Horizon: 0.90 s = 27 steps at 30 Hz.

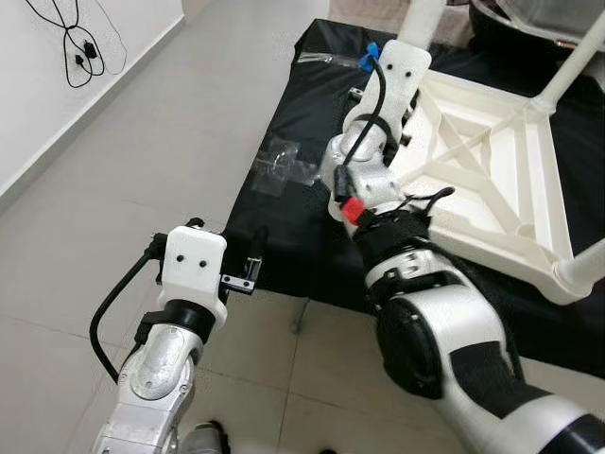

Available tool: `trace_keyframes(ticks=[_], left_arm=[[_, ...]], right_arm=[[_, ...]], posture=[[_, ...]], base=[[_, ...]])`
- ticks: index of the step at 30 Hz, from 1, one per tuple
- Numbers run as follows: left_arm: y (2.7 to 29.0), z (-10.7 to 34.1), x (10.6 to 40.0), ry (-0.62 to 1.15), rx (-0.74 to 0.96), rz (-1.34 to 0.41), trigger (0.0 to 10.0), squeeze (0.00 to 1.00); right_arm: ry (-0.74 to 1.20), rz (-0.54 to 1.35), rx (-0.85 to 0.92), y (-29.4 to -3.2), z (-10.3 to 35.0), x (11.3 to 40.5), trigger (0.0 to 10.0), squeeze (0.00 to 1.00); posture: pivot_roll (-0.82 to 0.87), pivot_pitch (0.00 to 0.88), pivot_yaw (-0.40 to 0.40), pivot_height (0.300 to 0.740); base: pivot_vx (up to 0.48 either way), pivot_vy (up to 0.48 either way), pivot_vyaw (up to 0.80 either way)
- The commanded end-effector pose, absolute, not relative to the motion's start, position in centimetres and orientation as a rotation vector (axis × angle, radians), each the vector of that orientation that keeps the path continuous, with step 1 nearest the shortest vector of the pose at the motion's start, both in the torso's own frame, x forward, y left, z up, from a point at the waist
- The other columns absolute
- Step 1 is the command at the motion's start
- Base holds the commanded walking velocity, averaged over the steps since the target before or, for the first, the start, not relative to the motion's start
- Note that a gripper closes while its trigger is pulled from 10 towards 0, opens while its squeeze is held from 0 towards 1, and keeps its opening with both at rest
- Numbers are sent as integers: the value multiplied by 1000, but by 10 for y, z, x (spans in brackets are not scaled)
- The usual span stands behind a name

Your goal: Building children table

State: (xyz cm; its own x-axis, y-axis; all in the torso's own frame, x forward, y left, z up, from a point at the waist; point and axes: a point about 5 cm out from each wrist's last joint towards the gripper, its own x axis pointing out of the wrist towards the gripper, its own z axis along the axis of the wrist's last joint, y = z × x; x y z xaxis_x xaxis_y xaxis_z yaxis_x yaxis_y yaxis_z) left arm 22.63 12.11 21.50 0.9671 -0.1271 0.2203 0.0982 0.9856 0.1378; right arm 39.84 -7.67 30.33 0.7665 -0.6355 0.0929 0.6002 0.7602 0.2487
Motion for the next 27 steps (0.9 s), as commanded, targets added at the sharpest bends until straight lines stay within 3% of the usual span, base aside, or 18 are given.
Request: trace_keyframes(ticks=[1, 10, 12, 18, 19, 20, 21, 27], left_arm=[[122, 212, 227, -223, 134, -119, 10000, 0], [121, 213, 227, -225, 132, -119, 10000, 0], [119, 213, 228, -227, 131, -125, 10000, 0], [117, 212, 227, -224, 128, -140, 10000, 0], [117, 211, 227, -222, 127, -143, 10000, 0], [117, 211, 227, -222, 127, -143, 10000, 0], [116, 211, 226, -222, 125, -145, 10000, 0], [114, 210, 225, -220, 119, -150, 10000, 0]], right_arm=[[132, -845, 195, -99, 236, 397, 10000, 0], [160, -1031, 250, -117, 235, 393, 10000, 0], [186, -1118, 275, -133, 230, 392, 10000, 0], [176, -1101, 261, -136, 229, 393, 10000, 0], [162, -1077, 253, -134, 230, 394, 10000, 400], [162, -1077, 253, -134, 230, 394, 10000, 400], [136, -1039, 248, -130, 233, 395, 10000, 1000], [44, -947, 249, -116, 244, 397, 10000, 1000]], posture=[[122, 248, -92, 740], [130, 249, -95, 740], [134, 247, -95, 740], [126, 237, -93, 740], [126, 236, -93, 740], [126, 236, -93, 740], [125, 234, -92, 740], [128, 223, -87, 740]], base=[[0, 0, 0], [0, 0, 0], [0, 0, 0], [0, 0, 0], [0, 0, 0], [0, 0, 0], [0, 0, 0], [0, 0, 0]])
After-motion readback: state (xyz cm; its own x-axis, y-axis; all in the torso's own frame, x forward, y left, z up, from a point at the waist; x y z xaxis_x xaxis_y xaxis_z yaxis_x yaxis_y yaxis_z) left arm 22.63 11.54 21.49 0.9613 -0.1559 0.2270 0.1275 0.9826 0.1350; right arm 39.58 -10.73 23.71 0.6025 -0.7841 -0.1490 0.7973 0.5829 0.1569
